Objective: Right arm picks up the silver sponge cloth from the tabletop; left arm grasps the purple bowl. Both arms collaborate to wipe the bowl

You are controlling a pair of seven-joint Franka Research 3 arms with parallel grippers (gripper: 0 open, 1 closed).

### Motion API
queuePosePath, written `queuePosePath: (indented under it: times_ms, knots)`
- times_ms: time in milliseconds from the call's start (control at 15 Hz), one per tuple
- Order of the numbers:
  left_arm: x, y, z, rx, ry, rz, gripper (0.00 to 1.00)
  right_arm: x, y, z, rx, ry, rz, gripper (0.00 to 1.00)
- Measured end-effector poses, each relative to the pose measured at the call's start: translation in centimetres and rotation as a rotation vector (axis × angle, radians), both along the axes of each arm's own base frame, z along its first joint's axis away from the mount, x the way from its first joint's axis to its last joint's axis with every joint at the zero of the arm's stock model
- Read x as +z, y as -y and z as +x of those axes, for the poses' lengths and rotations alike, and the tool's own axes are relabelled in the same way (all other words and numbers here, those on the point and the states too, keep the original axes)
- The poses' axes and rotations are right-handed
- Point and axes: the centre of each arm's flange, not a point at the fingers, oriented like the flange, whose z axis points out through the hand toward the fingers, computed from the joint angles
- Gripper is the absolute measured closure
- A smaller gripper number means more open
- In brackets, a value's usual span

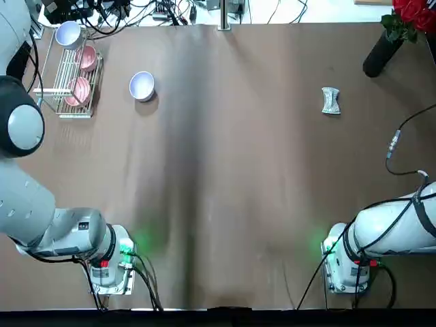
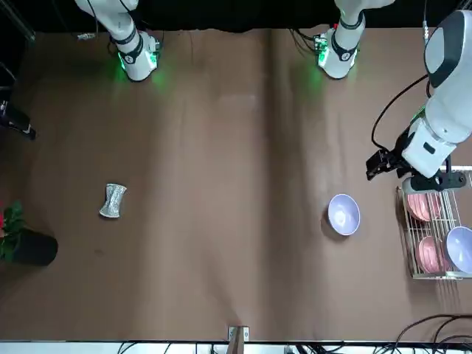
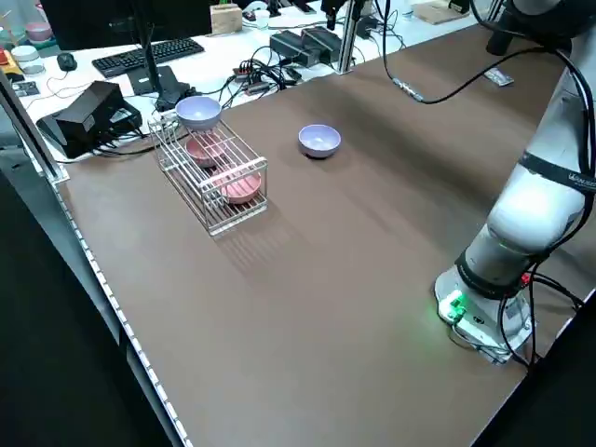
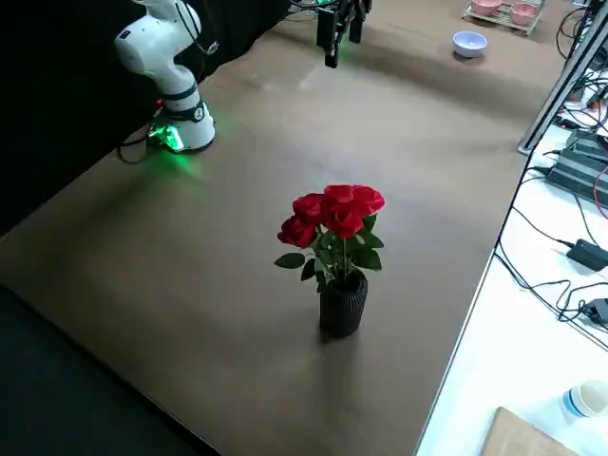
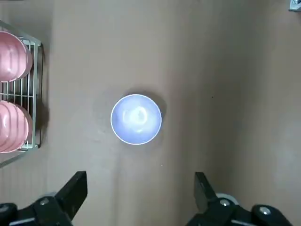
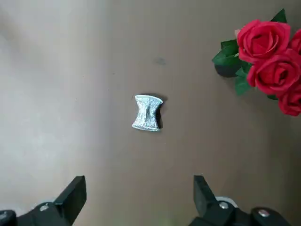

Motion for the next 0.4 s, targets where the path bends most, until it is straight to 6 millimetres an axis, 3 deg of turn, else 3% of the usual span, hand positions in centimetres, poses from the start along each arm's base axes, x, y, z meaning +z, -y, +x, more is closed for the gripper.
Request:
queuePosePath:
  times_ms: [400]
  knots:
    - [0.37,-0.18,0.19,0.004,0.017,-0.002,0.00,-0.37,0.00,-0.01,-0.002,-0.010,0.001,0.00]
